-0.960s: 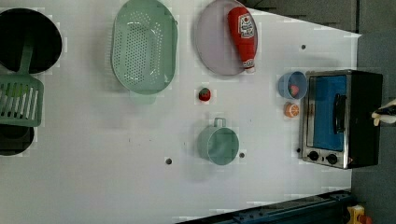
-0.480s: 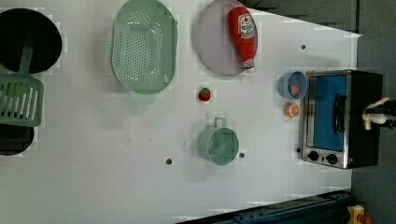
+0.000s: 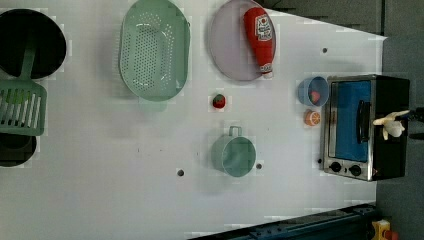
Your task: Pick banana from table and place on oven.
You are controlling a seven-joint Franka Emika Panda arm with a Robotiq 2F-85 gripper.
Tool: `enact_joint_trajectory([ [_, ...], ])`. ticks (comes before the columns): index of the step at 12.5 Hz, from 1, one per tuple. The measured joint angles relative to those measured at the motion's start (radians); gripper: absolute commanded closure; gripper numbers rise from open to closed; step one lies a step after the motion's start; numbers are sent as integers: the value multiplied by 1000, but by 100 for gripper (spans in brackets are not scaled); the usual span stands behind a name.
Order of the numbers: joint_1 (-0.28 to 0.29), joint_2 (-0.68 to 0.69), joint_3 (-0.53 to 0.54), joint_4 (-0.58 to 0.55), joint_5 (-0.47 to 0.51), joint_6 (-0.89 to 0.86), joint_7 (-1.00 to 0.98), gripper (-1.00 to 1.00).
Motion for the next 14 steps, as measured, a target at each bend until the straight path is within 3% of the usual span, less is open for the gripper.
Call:
enact_joint_trajectory([
  [2,1,-99,37,6,4,-93,-3,-100],
  [4,33,-228,63,37,-58,-176,1,-100],
  [7,53,-448,182,44,-113,-238,128,-100],
  [9,32,-540,303,38,-103,-289,274,-100],
  [11,22,-595,444,5,-127,-331,447,-100],
  [14,80,-641,576,-130,-107,-340,629,-100],
])
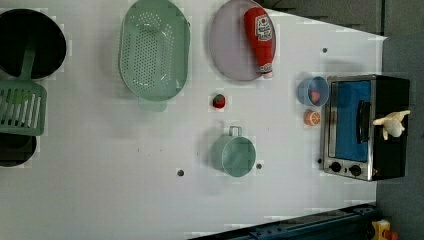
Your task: Pick banana from table and place on oven.
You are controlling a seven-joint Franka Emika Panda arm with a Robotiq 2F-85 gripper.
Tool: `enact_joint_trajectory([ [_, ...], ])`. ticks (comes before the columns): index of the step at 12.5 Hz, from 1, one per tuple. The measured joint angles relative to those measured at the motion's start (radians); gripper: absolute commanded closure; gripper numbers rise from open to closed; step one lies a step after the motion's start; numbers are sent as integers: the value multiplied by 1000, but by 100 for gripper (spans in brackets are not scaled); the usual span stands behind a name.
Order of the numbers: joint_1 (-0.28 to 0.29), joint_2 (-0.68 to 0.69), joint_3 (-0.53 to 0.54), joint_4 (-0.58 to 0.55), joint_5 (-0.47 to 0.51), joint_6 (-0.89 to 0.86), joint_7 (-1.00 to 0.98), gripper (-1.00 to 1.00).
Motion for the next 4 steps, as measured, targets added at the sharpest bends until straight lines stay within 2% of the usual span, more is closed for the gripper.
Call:
enact_joint_trajectory([
  [2,18,15,24,-47,54,2,67,-100],
  [4,28,40,11,-70,26,2,110,-100],
])
